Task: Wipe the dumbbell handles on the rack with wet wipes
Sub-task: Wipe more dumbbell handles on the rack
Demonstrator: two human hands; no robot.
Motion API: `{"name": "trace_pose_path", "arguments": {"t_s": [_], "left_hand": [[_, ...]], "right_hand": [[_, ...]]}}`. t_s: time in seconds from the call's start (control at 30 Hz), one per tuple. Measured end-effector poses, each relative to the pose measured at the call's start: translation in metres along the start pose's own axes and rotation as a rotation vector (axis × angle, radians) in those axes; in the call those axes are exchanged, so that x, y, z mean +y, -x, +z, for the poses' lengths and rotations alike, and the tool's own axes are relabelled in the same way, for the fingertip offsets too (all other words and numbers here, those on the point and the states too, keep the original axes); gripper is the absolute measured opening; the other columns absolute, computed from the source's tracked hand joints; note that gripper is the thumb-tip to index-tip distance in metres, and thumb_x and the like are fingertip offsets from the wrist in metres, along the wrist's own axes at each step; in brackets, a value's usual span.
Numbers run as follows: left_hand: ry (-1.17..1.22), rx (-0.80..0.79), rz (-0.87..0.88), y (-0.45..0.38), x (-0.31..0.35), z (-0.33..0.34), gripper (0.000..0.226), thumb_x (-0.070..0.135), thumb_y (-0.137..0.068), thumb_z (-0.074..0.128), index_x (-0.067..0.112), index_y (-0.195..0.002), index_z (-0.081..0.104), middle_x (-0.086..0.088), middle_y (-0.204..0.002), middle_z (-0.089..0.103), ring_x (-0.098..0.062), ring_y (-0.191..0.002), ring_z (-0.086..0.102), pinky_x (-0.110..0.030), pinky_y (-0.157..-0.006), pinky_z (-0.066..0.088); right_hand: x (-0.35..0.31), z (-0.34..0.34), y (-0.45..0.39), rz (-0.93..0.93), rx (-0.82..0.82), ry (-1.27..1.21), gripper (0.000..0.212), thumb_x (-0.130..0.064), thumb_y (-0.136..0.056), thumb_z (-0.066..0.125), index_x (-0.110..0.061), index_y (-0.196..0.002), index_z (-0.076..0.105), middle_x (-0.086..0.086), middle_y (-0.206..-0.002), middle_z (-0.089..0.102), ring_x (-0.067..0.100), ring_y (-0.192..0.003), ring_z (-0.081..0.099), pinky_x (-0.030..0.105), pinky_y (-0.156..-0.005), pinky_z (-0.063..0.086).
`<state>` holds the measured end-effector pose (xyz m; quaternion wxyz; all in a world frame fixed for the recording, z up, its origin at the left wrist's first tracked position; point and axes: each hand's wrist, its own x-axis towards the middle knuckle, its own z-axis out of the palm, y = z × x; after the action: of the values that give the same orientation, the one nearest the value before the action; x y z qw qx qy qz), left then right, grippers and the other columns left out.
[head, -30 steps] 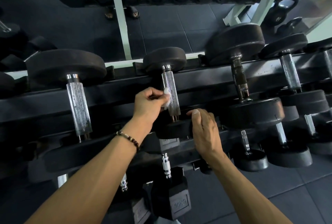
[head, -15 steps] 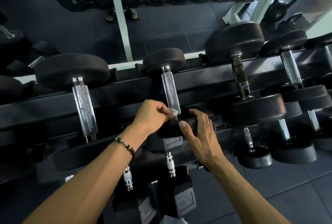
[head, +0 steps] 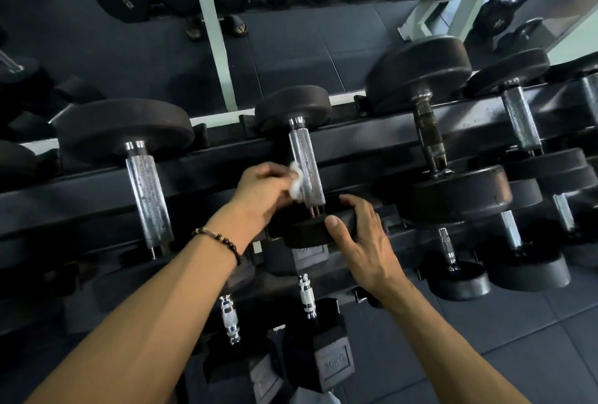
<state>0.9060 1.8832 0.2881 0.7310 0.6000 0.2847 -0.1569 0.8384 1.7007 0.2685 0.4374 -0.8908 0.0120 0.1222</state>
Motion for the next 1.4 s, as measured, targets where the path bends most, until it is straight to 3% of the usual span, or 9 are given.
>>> {"name": "trace_pose_path", "arguments": {"t_s": [0.17,0.3,0.5,0.67,0.8,0.97,1.1,1.3,1.4], "left_hand": [[0.323,0.041,-0.068,-0.031,0.021,0.015,0.018,-0.004,-0.098,0.046,-0.003,-0.114,0.053,-0.029,-0.116,0.065,-0.039,-0.102,0.068,-0.041,-0.073,0.061],[0.114,0.030,-0.154,-0.005,-0.002,0.014,0.015,-0.008,-0.095,0.046,0.004,-0.095,0.055,-0.031,-0.118,0.063,-0.043,-0.106,0.065,-0.053,-0.087,0.055],[0.464,0.264,-0.003,-0.035,0.031,0.034,0.025,-0.007,-0.093,0.054,0.012,-0.077,0.055,-0.019,-0.098,0.066,-0.038,-0.103,0.065,-0.044,-0.089,0.053],[0.147,0.161,-0.033,-0.001,-0.004,0.022,0.019,-0.001,-0.093,0.060,0.012,-0.079,0.062,-0.015,-0.095,0.069,-0.028,-0.090,0.068,-0.037,-0.079,0.059],[0.074,0.335,0.192,-0.016,0.010,0.027,0.017,0.003,-0.085,0.072,0.019,-0.078,0.070,-0.002,-0.085,0.072,-0.023,-0.087,0.071,-0.040,-0.080,0.060],[-0.095,0.579,0.473,-0.018,0.021,0.045,0.010,0.015,-0.079,0.080,0.013,-0.088,0.078,0.008,-0.078,0.071,0.002,-0.071,0.064,-0.019,-0.078,0.054],[-0.433,0.442,0.581,0.006,-0.004,0.032,0.012,0.031,-0.080,0.080,0.021,-0.085,0.078,0.019,-0.073,0.068,-0.001,-0.074,0.067,-0.038,-0.086,0.055],[-0.597,0.614,0.738,-0.013,0.027,0.042,0.017,0.030,-0.079,0.079,0.015,-0.077,0.070,0.005,-0.072,0.071,-0.011,-0.067,0.066,-0.027,-0.072,0.050],[-0.745,0.525,0.814,0.006,0.010,0.041,0.021,0.031,-0.090,0.068,0.014,-0.080,0.075,0.003,-0.063,0.068,-0.014,-0.056,0.061,-0.033,-0.060,0.049]], "right_hand": [[0.002,0.001,-0.001,-0.015,-0.002,-0.004,0.079,-0.079,-0.079,0.034,-0.028,-0.139,0.042,-0.008,-0.137,0.046,0.009,-0.126,0.039,0.026,-0.100,0.032],[0.001,-0.001,-0.001,-0.013,-0.011,-0.002,0.079,-0.079,-0.079,0.033,-0.028,-0.139,0.041,-0.008,-0.137,0.045,0.008,-0.125,0.040,0.029,-0.102,0.034],[0.003,0.000,-0.002,-0.006,-0.002,-0.005,0.076,-0.079,-0.079,0.034,-0.027,-0.133,0.045,-0.008,-0.130,0.048,0.010,-0.122,0.043,0.031,-0.102,0.037],[0.005,-0.001,-0.002,0.003,-0.009,-0.028,0.066,-0.078,-0.079,0.035,-0.032,-0.125,0.046,-0.009,-0.121,0.051,0.010,-0.113,0.046,0.030,-0.095,0.040],[0.005,-0.001,-0.003,-0.004,-0.005,-0.043,0.062,-0.077,-0.080,0.037,-0.032,-0.121,0.047,-0.010,-0.119,0.052,0.010,-0.112,0.048,0.030,-0.094,0.040],[0.006,0.000,-0.003,-0.011,0.003,-0.071,0.055,-0.076,-0.079,0.038,-0.035,-0.114,0.046,-0.015,-0.113,0.050,0.012,-0.110,0.049,0.028,-0.089,0.040],[0.008,-0.001,-0.005,-0.038,-0.009,-0.085,0.055,-0.076,-0.079,0.039,-0.033,-0.114,0.047,-0.012,-0.113,0.052,0.008,-0.111,0.046,0.029,-0.093,0.041],[0.009,-0.004,-0.007,-0.049,-0.053,-0.083,0.064,-0.076,-0.078,0.039,-0.027,-0.117,0.050,-0.008,-0.115,0.053,0.011,-0.111,0.045,0.035,-0.097,0.042],[0.011,-0.005,-0.008,-0.069,-0.055,-0.074,0.065,-0.077,-0.079,0.039,-0.026,-0.117,0.050,-0.008,-0.116,0.052,0.013,-0.112,0.046,0.039,-0.097,0.043]]}}
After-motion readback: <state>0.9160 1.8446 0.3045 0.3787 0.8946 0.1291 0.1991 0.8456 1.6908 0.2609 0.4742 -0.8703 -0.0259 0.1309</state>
